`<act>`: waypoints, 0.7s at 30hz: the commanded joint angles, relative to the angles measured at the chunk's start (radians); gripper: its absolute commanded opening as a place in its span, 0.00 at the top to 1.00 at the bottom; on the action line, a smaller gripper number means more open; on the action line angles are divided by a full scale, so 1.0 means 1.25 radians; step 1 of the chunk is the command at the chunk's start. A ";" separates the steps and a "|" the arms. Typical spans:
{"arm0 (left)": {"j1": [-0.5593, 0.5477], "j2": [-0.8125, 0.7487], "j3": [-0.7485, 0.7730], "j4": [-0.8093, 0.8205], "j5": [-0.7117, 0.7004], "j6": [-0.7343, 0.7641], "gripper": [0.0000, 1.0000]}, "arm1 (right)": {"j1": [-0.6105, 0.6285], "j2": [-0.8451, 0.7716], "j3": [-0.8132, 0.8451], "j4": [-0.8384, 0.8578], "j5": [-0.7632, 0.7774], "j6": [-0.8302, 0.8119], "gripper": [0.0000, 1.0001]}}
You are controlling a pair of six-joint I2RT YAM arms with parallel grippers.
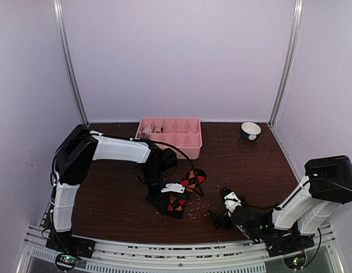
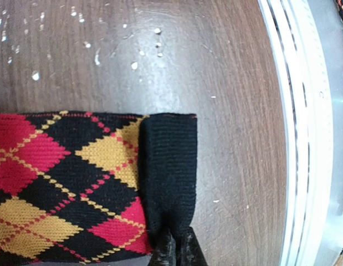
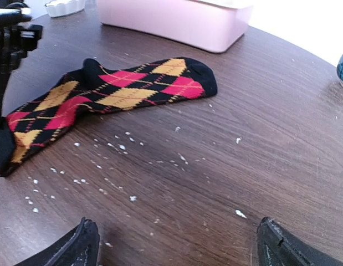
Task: Roll the socks
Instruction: Roll the sock at the center of the board.
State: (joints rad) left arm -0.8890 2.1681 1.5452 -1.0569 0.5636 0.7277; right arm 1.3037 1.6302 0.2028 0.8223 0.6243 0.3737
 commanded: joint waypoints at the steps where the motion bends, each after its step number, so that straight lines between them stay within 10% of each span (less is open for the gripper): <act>1: 0.014 0.023 0.028 -0.019 0.008 0.005 1.00 | 0.054 -0.034 0.042 0.032 0.029 -0.060 0.00; 10: 0.022 0.029 0.038 -0.032 0.013 0.003 1.00 | 0.095 0.110 0.051 0.333 -0.269 -0.296 0.38; 21: 0.023 0.038 0.036 -0.031 0.010 0.004 1.00 | 0.051 0.235 0.256 0.191 -0.354 -0.464 0.62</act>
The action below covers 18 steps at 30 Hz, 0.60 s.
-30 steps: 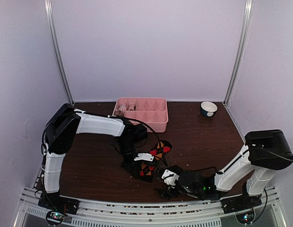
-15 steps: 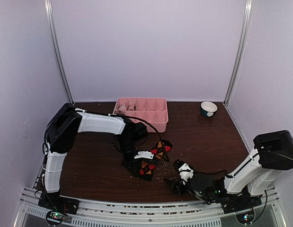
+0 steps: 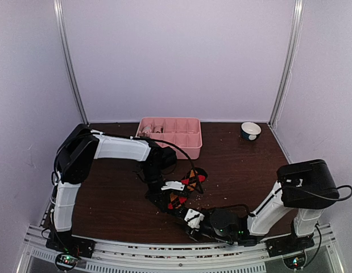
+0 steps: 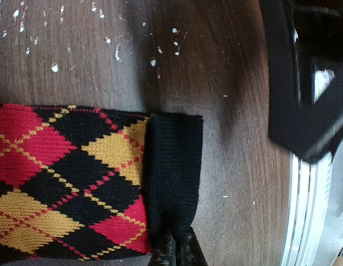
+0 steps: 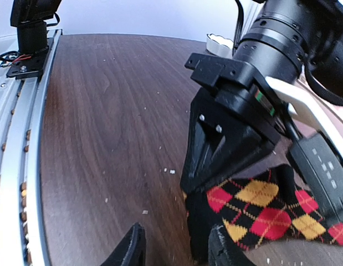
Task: Roll the socks
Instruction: Roll the sock at the center of the board.
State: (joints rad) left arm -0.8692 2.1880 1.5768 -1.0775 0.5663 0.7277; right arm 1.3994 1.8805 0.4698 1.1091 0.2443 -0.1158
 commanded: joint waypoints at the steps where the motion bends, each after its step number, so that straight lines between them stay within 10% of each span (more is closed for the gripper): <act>1: 0.007 0.023 0.011 -0.015 0.006 0.004 1.00 | -0.033 0.044 0.053 -0.045 -0.054 -0.081 0.62; 18: 0.007 0.027 0.005 -0.015 0.004 0.010 1.00 | -0.099 0.087 0.087 -0.123 -0.136 -0.111 0.63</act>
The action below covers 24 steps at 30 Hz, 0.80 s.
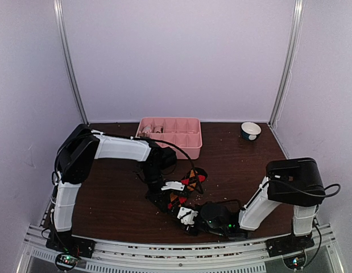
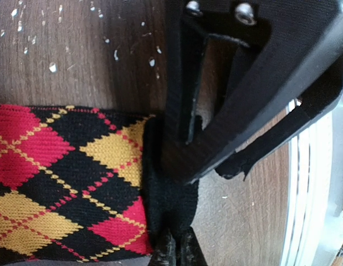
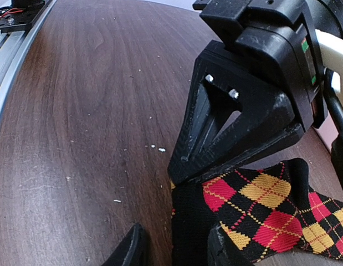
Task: Roll the socks
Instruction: Roll the sock at the center of the board.
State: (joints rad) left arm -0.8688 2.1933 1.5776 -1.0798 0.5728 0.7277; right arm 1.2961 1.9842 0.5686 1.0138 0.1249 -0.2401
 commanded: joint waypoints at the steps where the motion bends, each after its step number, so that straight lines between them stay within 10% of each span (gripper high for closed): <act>1: 0.007 0.022 0.005 -0.013 -0.003 0.010 1.00 | -0.020 0.002 0.007 -0.055 -0.044 -0.011 0.63; 24: 0.007 0.024 0.013 -0.030 -0.004 0.010 1.00 | -0.064 0.011 0.029 -0.245 -0.142 0.032 0.82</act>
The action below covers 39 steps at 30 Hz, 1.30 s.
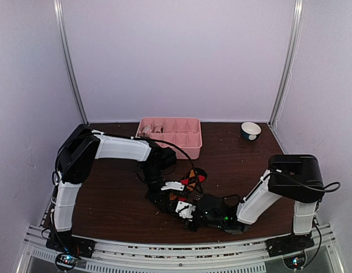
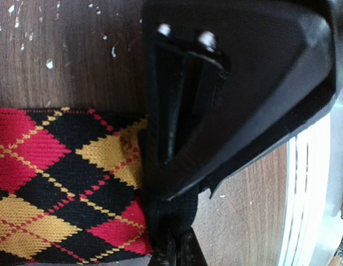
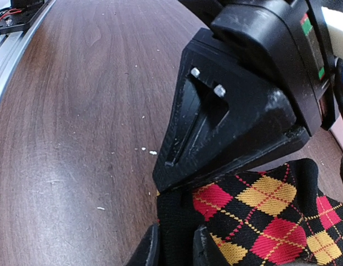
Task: Roll the socks
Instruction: Roll the sock at the center of the board.
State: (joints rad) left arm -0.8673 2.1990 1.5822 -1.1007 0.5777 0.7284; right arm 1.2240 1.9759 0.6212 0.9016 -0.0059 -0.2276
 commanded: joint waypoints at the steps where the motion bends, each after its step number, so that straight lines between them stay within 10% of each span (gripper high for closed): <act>1: 0.005 0.019 0.008 -0.012 -0.010 0.010 1.00 | -0.007 0.019 -0.012 -0.168 -0.045 0.027 0.84; 13: 0.005 -0.026 -0.010 0.044 -0.071 -0.046 0.98 | -0.019 0.006 -0.046 -0.167 -0.102 0.155 1.00; 17: 0.009 -0.094 -0.043 0.101 -0.117 -0.089 0.70 | -0.044 0.004 -0.067 -0.149 -0.156 0.230 1.00; 20: 0.018 -0.157 -0.069 0.141 -0.164 -0.123 0.04 | -0.063 0.005 -0.084 -0.133 -0.205 0.287 1.00; 29: 0.108 -0.347 -0.152 0.323 -0.325 -0.363 0.02 | -0.095 0.019 -0.088 -0.165 -0.294 0.387 1.00; 32: 0.191 -0.285 -0.089 0.219 -0.134 -0.279 0.12 | -0.103 0.023 -0.085 -0.161 -0.317 0.409 1.00; 39: 0.080 -0.443 -0.272 0.388 -0.178 -0.135 0.02 | -0.144 0.016 -0.091 -0.185 -0.357 0.499 1.00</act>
State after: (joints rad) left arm -0.6586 1.7363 1.3094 -0.6865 0.2863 0.4416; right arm 1.0668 1.9518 0.5583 0.9211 -0.4099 0.3046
